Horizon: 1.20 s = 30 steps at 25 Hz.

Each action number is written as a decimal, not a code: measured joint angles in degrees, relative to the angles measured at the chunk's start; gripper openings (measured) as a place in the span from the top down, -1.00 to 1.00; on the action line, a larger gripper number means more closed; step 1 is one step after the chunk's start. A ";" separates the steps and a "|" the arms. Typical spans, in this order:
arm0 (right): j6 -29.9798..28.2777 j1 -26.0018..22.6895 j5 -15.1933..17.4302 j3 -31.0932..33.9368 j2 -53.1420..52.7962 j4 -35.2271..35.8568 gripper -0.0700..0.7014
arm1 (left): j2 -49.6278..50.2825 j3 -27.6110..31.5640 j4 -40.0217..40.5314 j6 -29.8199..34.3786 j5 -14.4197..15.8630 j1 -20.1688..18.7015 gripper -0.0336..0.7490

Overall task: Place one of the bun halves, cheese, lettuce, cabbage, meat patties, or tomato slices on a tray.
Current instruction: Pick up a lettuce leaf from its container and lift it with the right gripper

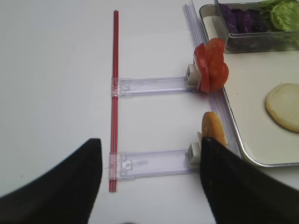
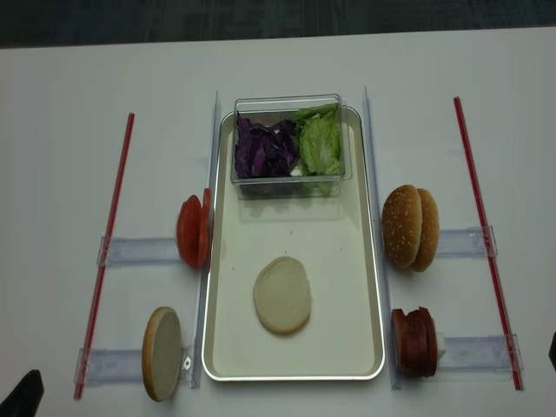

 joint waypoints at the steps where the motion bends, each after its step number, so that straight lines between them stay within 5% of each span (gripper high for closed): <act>1: 0.00 0.00 0.00 0.00 0.00 0.00 -0.88 | 0.00 0.00 0.00 0.00 0.00 0.00 -0.19; 19: -1.22 0.00 0.00 0.00 0.00 0.00 -0.88 | 0.00 0.00 0.00 0.00 0.00 0.00 -0.19; 30: -2.49 0.00 0.12 -9.06 12.18 -0.09 -0.88 | 0.00 0.00 0.00 0.00 0.00 0.00 -0.19</act>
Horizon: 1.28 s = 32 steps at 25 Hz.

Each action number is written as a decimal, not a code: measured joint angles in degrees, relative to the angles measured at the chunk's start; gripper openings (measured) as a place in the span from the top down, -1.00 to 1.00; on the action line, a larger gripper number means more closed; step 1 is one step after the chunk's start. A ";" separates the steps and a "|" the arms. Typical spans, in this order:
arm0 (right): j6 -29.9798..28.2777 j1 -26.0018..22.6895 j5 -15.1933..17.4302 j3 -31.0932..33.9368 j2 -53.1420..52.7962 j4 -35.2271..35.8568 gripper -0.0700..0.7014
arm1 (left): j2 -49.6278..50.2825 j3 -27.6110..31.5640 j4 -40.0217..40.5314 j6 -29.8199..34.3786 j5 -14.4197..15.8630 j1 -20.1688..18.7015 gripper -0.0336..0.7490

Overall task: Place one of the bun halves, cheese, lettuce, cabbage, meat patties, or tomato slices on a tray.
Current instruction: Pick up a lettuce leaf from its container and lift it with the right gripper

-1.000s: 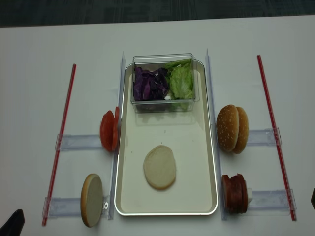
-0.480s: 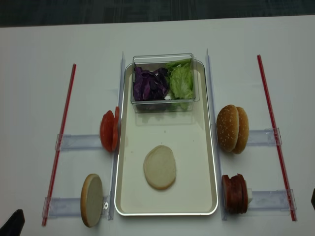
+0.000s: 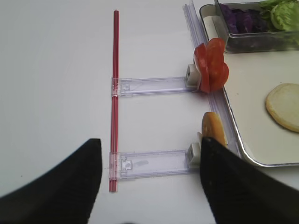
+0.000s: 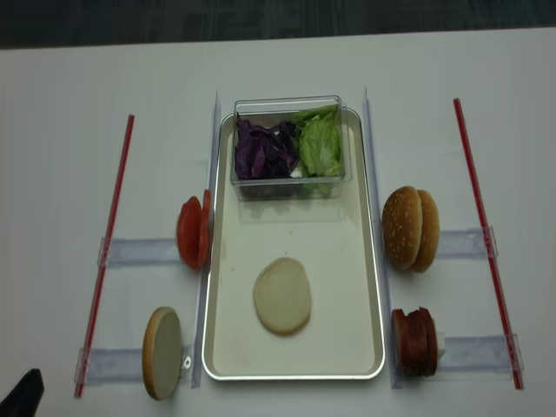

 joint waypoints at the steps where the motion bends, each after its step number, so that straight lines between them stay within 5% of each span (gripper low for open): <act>1: 0.00 0.00 0.00 -1.07 1.97 0.00 -0.88 | 0.00 0.00 0.00 0.00 0.00 0.00 -0.19; 11: 0.86 2.98 2.66 -7.41 12.82 -0.14 -0.65 | 0.00 0.00 0.00 0.00 0.00 0.00 -0.19; 32: 1.68 15.83 5.67 -24.41 43.73 -1.24 -0.63 | 0.00 0.00 0.00 0.00 0.00 0.00 -0.19</act>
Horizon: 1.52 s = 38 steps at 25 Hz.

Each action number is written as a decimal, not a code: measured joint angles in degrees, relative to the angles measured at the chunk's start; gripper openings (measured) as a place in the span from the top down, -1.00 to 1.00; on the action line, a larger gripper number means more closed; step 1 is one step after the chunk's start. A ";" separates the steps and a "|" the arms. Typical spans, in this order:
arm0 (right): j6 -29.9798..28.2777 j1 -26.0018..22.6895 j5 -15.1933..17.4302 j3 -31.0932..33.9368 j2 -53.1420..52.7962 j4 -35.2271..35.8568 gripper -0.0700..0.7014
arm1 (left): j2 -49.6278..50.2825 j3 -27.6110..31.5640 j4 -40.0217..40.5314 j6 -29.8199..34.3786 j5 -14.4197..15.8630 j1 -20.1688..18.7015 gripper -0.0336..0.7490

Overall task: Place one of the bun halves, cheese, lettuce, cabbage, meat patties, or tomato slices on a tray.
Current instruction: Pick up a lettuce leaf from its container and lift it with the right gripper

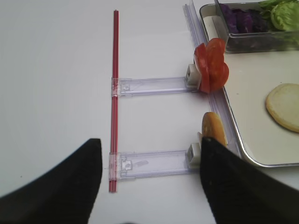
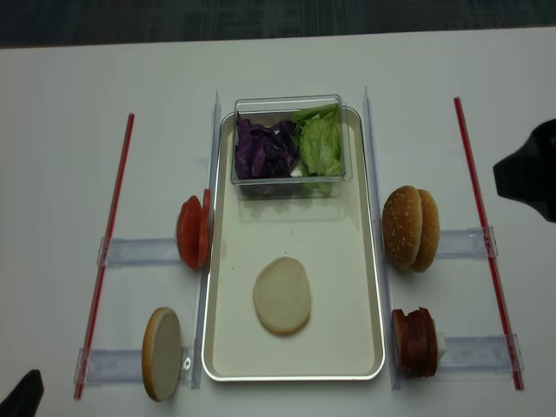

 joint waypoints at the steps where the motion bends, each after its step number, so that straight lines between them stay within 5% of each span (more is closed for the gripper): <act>1: 0.00 1.00 0.00 -1.06 1.83 -0.12 -0.63 | 0.00 0.00 0.00 0.00 0.00 0.00 -0.19; 14: 2.57 8.32 1.52 -14.25 20.56 -1.14 -0.62 | 0.00 0.00 0.00 0.00 0.00 0.00 -0.19; 38: 4.56 9.23 1.65 -37.44 45.91 2.72 -0.50 | 0.00 0.00 0.00 0.00 0.00 0.00 -0.19</act>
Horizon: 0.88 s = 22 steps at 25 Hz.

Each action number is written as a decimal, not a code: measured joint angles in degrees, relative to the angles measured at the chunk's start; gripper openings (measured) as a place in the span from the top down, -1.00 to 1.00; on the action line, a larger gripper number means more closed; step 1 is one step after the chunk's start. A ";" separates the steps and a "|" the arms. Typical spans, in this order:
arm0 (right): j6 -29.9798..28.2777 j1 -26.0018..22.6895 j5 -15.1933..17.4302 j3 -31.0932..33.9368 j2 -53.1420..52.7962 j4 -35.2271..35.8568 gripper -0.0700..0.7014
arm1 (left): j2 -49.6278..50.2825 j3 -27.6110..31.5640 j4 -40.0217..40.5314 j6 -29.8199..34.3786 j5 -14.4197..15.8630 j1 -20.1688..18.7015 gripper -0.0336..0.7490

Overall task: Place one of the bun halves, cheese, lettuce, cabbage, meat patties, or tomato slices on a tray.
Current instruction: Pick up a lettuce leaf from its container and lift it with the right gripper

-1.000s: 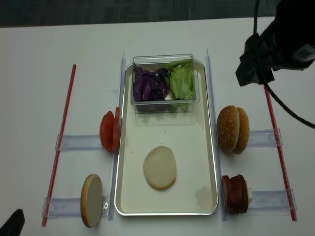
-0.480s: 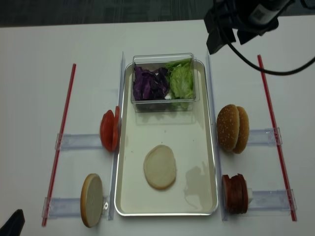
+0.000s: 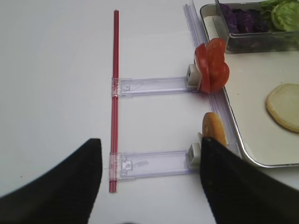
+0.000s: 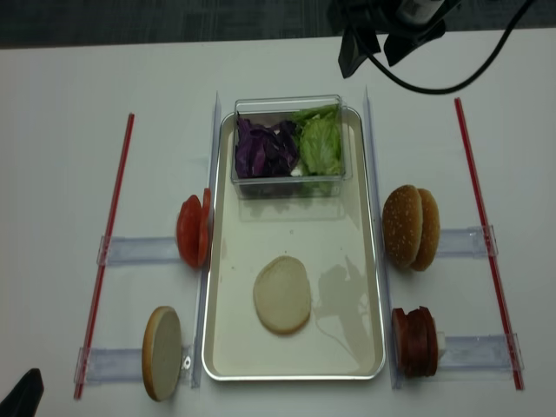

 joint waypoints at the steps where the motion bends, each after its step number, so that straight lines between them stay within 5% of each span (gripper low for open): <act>1: 0.00 0.00 0.00 -0.70 0.90 0.44 -0.50 | 0.00 0.00 0.00 0.00 0.00 0.00 -0.19; 22: 0.78 5.23 -0.43 -8.72 16.39 -2.97 -0.50 | 0.00 0.00 0.00 0.00 0.00 0.00 -0.19</act>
